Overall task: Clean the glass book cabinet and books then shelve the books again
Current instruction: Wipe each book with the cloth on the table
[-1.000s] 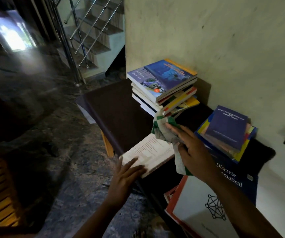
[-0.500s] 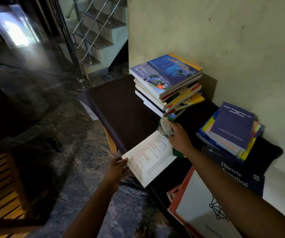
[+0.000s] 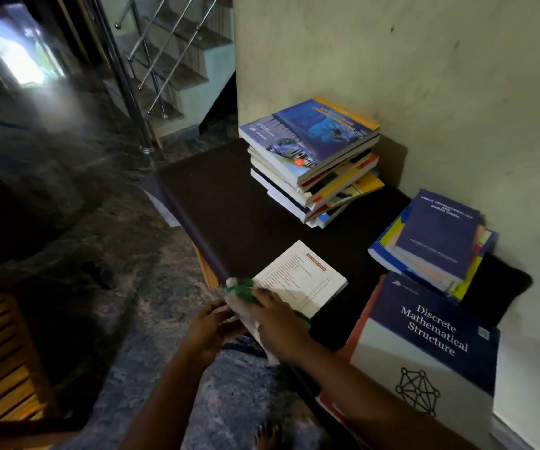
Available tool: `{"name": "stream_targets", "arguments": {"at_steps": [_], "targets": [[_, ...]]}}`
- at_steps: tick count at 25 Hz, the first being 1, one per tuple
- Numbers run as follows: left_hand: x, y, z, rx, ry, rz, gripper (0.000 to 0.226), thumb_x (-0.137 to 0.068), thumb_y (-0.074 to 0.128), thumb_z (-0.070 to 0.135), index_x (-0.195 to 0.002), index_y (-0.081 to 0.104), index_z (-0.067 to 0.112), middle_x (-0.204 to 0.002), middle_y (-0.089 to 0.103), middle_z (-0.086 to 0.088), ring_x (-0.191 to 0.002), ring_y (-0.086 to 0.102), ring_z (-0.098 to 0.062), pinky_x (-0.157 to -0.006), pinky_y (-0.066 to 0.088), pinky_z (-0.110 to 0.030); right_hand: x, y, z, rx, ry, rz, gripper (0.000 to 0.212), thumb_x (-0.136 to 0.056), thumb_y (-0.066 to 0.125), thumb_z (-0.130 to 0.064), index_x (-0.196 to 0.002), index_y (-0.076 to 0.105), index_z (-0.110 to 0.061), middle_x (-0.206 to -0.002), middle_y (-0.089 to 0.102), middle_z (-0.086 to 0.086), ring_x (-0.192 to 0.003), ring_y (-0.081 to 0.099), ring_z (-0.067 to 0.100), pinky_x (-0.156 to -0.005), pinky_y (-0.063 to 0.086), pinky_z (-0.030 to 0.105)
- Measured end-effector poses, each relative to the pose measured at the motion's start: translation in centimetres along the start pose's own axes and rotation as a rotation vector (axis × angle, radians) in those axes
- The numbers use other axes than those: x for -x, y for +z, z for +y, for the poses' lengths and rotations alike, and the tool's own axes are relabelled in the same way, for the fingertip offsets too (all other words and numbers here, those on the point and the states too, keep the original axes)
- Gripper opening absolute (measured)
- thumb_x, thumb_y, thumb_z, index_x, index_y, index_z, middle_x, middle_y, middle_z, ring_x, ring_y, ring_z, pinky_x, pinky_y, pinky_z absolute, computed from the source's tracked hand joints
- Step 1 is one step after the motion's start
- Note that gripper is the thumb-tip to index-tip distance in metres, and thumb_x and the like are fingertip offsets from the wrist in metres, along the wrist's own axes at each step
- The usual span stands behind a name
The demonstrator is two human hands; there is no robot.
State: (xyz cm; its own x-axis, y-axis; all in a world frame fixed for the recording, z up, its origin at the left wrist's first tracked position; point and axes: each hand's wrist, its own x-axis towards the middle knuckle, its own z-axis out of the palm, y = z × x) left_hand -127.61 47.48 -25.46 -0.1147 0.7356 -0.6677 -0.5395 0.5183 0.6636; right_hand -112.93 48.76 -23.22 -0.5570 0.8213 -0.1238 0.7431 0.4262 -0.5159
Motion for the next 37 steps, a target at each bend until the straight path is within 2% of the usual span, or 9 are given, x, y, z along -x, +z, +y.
{"name": "stream_targets", "arguments": {"at_steps": [3, 6, 11, 15, 21, 26, 31, 34, 37], "targets": [[0.1, 0.1, 0.0, 0.013, -0.029, 0.013, 0.019, -0.095, 0.045, 0.004, -0.11, 0.056, 0.0, -0.096, 0.065, -0.019, -0.075, 0.067, -0.029, -0.051, 0.056, -0.033, -1.4, -4.9, 4.3, -0.168, 0.313, 0.199, 0.059, -0.09, 0.037, -0.008, -0.142, 0.028, -0.034, -0.138, 0.038, 0.008, -0.117, 0.045, 0.024, -0.094, 0.046, 0.044], [0.4, 0.6, -0.1, 0.036, -0.029, 0.032, 0.017, -0.097, 0.045, 0.013, -0.106, 0.056, 0.003, -0.095, 0.064, -0.017, -0.082, 0.064, -0.03, -0.052, 0.058, -0.036, -0.4, -7.1, 5.9, 0.051, 0.486, 0.126, 0.082, -0.086, 0.047, 0.003, -0.149, 0.006, -0.031, -0.153, 0.016, 0.008, -0.137, 0.022, 0.029, -0.108, 0.035, 0.042], [0.5, 1.4, -0.5, -0.023, -0.025, 0.086, 0.016, -0.097, 0.046, 0.013, -0.089, 0.057, 0.005, -0.087, 0.063, -0.014, -0.077, 0.061, -0.025, -0.05, 0.057, -0.03, 2.8, -0.5, 0.0, 0.3, 0.228, 0.036, 0.079, -0.089, 0.044, -0.002, -0.149, -0.002, -0.026, -0.156, 0.001, 0.009, -0.139, 0.013, 0.032, -0.109, 0.031, 0.042], [1.4, 2.3, -0.4, -0.078, 0.035, 0.112, 0.018, -0.099, 0.043, 0.013, -0.087, 0.055, 0.007, -0.081, 0.061, -0.012, -0.065, 0.06, -0.02, -0.042, 0.051, -0.022, 3.8, 0.7, -0.8, 0.06, 0.079, -0.024, 0.07, -0.086, 0.046, 0.003, -0.147, 0.022, -0.023, -0.153, 0.021, 0.009, -0.136, 0.026, 0.029, -0.11, 0.03, 0.042], [7.7, 3.5, 2.1, -0.236, 0.483, -0.146, 0.016, -0.095, 0.047, 0.011, -0.099, 0.061, 0.006, -0.088, 0.07, -0.008, -0.077, 0.069, -0.017, -0.061, 0.055, -0.022, 6.9, -11.8, 0.0, -0.557, 0.046, 0.169, 0.069, -0.086, 0.042, 0.016, -0.122, 0.045, -0.043, -0.136, 0.039, -0.02, -0.124, 0.035, -0.015, -0.099, 0.032, 0.005], [11.5, 7.6, 5.3, -0.401, 0.772, -0.378, 0.015, -0.091, 0.054, 0.019, -0.102, 0.063, 0.012, -0.097, 0.07, -0.005, -0.09, 0.068, -0.016, -0.069, 0.056, -0.025, 11.3, -18.9, 0.0, -0.429, -0.02, 0.415, 0.067, -0.086, 0.045, 0.017, -0.124, 0.044, -0.039, -0.134, 0.04, -0.022, -0.124, 0.033, -0.019, -0.098, 0.028, 0.001], [11.9, 13.7, 0.9, -0.932, 1.332, -0.511, 0.025, -0.088, 0.052, 0.015, -0.105, 0.057, 0.033, -0.102, 0.054, 0.018, -0.1, 0.053, 0.006, -0.085, 0.037, -0.002, 17.3, -21.6, 2.1, -0.19, 0.071, 0.657, 0.058, -0.084, 0.043, -0.002, -0.13, 0.041, -0.037, -0.138, 0.04, -0.017, -0.126, 0.029, -0.018, -0.102, 0.023, 0.002], [8.8, 14.4, -5.5, -1.166, 1.623, -0.933, 0.02, -0.099, 0.041, 0.023, -0.115, 0.052, 0.026, -0.115, 0.05, 0.008, -0.121, 0.044, -0.007, -0.114, 0.02, -0.022, 20.6, -19.7, 4.0, -0.185, 0.211, 0.692, 0.057, -0.083, 0.042, -0.007, -0.128, 0.04, -0.042, -0.141, 0.038, -0.013, -0.13, 0.029, -0.011, -0.106, 0.021, 0.006], [6.2, 14.3, -8.5, -1.163, 1.725, -1.101, 0.018, -0.1, 0.039, 0.024, -0.108, 0.056, 0.023, -0.104, 0.063, 0.005, -0.118, 0.051, -0.016, -0.117, 0.017, -0.038, 23.0, -17.3, 5.2, -0.199, 0.299, 0.694, 0.053, -0.085, 0.041, -0.009, -0.128, 0.039, -0.039, -0.139, 0.034, -0.02, -0.13, 0.031, -0.005, -0.106, 0.022, 0.006]]}}
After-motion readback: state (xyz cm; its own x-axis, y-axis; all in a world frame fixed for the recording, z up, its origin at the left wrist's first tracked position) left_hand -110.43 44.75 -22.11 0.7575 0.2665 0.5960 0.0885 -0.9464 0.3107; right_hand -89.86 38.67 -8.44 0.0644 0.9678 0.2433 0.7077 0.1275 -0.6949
